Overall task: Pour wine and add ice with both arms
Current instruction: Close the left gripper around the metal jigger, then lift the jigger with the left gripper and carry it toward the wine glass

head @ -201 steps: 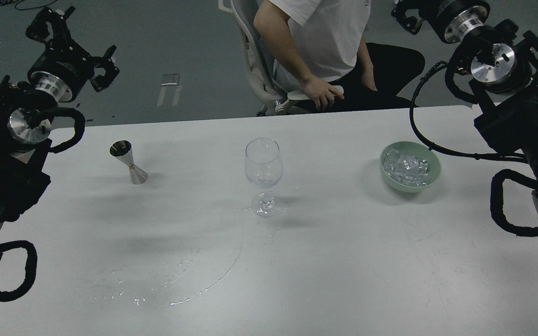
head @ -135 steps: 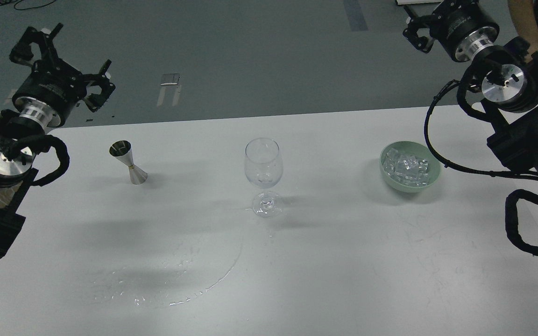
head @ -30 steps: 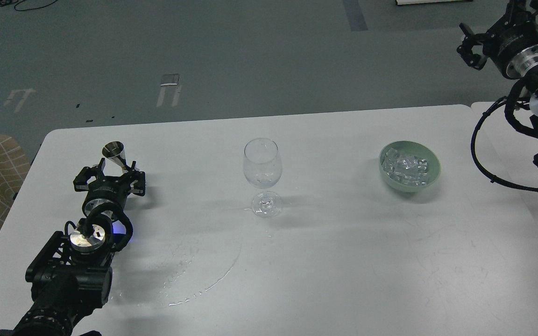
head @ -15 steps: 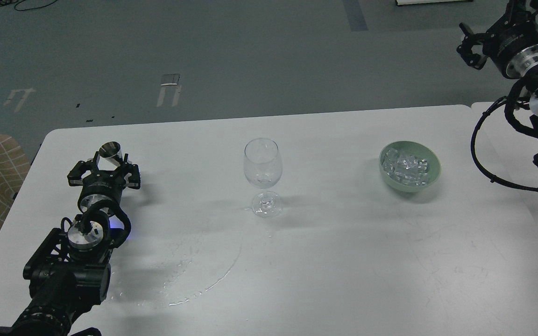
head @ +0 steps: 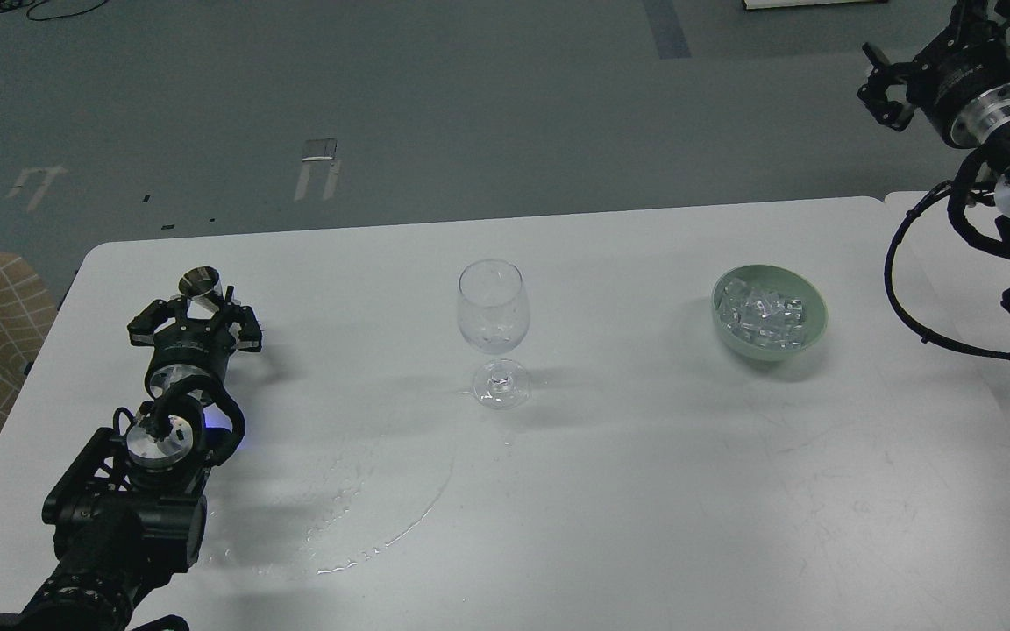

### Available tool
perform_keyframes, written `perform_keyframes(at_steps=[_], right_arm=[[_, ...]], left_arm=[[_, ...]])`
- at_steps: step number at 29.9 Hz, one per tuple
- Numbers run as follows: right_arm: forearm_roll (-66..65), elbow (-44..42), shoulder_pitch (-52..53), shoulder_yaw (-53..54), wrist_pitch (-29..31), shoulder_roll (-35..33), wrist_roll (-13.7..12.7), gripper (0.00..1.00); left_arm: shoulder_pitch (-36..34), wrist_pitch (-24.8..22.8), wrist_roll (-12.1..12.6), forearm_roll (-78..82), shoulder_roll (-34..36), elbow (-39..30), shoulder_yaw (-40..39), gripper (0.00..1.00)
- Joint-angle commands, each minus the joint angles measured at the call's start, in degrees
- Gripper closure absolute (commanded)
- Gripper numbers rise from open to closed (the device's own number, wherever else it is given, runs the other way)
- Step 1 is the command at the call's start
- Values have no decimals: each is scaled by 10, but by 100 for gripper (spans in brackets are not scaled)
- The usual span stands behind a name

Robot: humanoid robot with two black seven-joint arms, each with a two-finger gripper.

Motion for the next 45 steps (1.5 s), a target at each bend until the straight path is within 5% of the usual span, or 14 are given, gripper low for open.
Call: perform_keyframes(at_steps=[1,18,28,45], right_arm=[[0,1,-1,0,0,-1,-1,7],[0,2,-1,-1,1,-11,-1,7],[0,3,-2,-1,1,-14,-1,7],[2,9,-22,2,4,-30,1,7]], left_arm=[[0,-10,1,0,1,-5,0,72],[-11,-44,2,-6,3,-12,-2,81],[3,-33,2,-6,-10,-128,1,82],[-3,-26,11,-4,-30,-186,61,82]])
